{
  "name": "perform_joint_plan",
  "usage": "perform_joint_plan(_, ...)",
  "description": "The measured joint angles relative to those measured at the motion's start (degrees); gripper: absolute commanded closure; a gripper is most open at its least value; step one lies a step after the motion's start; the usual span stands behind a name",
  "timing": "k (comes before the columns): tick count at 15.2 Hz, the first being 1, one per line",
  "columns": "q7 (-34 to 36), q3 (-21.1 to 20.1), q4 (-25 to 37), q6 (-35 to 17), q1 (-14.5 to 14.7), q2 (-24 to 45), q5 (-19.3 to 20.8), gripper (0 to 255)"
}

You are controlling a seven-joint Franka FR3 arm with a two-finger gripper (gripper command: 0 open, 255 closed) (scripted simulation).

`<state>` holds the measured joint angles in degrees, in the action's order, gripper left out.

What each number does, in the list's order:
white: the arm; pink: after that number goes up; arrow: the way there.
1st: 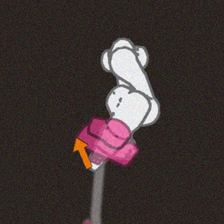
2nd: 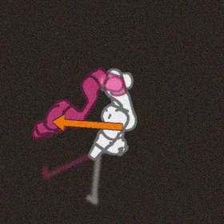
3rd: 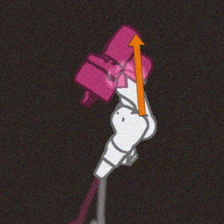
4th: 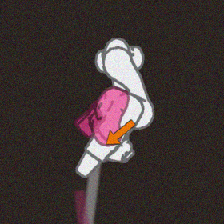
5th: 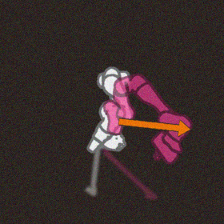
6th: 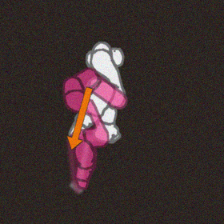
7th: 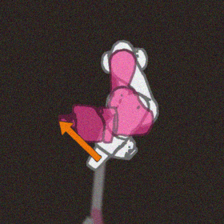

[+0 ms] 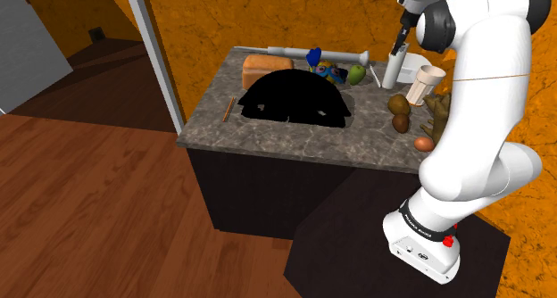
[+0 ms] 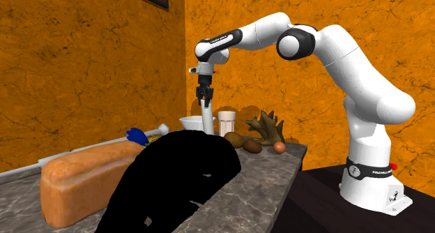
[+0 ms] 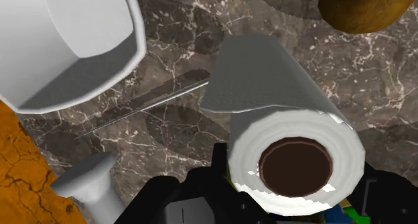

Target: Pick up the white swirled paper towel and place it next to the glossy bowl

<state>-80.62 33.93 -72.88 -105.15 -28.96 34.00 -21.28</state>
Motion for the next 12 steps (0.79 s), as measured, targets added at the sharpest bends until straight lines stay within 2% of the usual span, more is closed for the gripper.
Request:
perform_joint_plan(7,-0.87,-0.39,-4.47,-4.89,0.60,0.69,-0.68,255)
perform_joint_plan(12,-0.89,-0.43,-4.68,-5.19,0.65,0.76,-0.73,255)
